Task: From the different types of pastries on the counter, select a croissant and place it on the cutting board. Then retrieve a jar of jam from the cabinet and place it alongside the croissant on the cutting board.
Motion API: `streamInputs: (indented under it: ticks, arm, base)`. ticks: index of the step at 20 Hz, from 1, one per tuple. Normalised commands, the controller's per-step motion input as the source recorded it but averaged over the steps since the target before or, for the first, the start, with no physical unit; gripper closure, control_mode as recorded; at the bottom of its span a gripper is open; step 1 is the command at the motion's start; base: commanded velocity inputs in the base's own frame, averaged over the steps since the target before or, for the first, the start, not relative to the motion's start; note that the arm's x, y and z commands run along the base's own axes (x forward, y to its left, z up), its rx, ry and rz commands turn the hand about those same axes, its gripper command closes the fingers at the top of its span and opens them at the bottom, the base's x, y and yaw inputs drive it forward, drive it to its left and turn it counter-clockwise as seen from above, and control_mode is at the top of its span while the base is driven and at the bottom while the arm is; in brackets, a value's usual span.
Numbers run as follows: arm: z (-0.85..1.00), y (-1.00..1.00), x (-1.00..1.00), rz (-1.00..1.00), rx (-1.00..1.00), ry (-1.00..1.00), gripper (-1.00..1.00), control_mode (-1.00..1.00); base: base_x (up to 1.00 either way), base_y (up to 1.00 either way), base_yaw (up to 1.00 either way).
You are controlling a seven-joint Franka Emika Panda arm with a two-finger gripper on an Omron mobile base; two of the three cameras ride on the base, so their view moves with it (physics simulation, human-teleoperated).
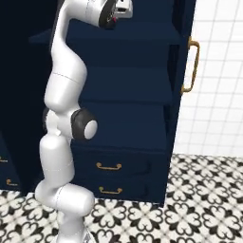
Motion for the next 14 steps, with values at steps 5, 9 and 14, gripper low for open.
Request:
streamInputs:
  ticks: [5, 9, 14]
  arm:
    - [0.00, 0.00, 0.00, 0.00, 0.00, 0.00, 1.00, 1.00]
    - [0.00, 0.00, 0.00, 0.00, 0.00, 0.00, 1.00, 1.00]
    - [0.00, 0.00, 0.00, 0.00, 0.00, 0.00, 1.00, 1.00]
  base:
    - [0.00, 0.30, -0.38]
    - [-0.05, 0.24, -0.39]
    - [-0.17, 0.31, -0.36]
